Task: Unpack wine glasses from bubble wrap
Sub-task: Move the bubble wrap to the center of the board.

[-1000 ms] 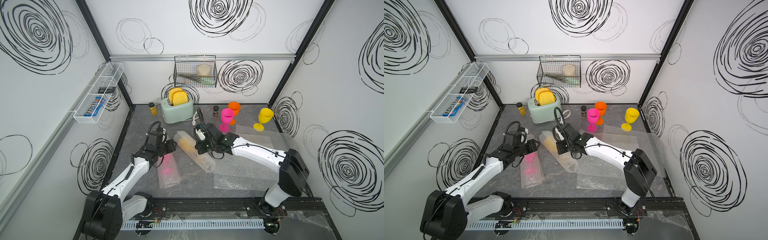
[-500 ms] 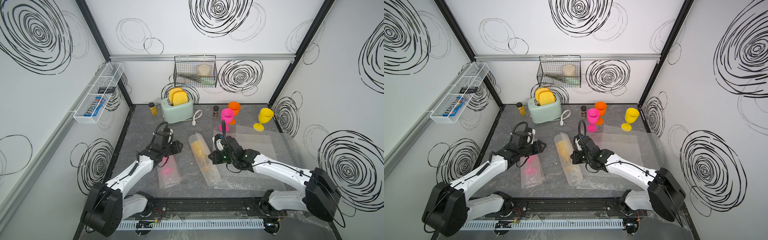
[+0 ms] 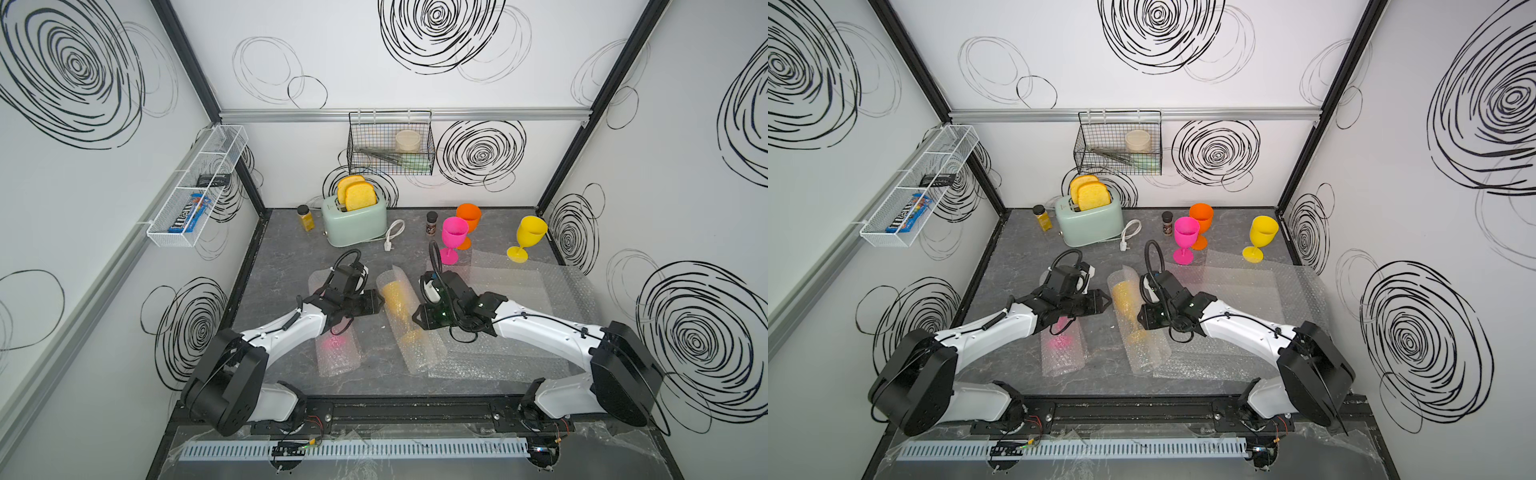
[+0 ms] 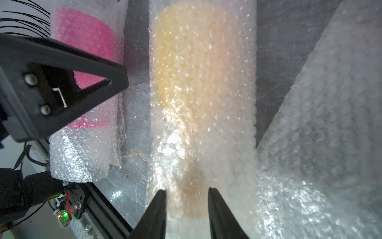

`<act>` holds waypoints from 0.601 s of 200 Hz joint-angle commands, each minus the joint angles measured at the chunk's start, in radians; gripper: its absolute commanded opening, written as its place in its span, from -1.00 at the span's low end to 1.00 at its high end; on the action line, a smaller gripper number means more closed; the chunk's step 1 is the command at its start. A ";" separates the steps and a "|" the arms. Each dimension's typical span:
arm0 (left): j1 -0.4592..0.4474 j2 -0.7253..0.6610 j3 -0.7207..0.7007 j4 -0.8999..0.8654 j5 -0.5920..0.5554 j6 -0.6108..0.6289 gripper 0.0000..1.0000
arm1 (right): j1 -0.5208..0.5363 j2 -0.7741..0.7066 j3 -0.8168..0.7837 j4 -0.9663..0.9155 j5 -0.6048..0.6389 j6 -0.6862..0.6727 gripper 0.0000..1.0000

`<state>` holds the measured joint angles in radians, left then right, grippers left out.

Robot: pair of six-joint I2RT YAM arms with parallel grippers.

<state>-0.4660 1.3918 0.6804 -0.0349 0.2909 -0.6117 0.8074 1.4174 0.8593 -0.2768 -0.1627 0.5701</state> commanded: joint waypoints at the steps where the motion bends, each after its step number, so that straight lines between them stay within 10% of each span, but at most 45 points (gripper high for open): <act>1: -0.011 0.026 -0.007 0.068 0.005 -0.016 -0.02 | -0.004 0.033 0.038 -0.083 0.081 -0.051 -0.25; 120: -0.042 0.181 0.124 0.171 -0.011 -0.020 -0.03 | -0.062 -0.046 -0.111 0.173 -0.174 -0.011 -0.84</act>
<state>-0.4877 1.5524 0.7559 0.0650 0.2897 -0.6216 0.7631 1.4242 0.8078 -0.2241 -0.2394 0.5320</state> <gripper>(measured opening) 0.485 0.094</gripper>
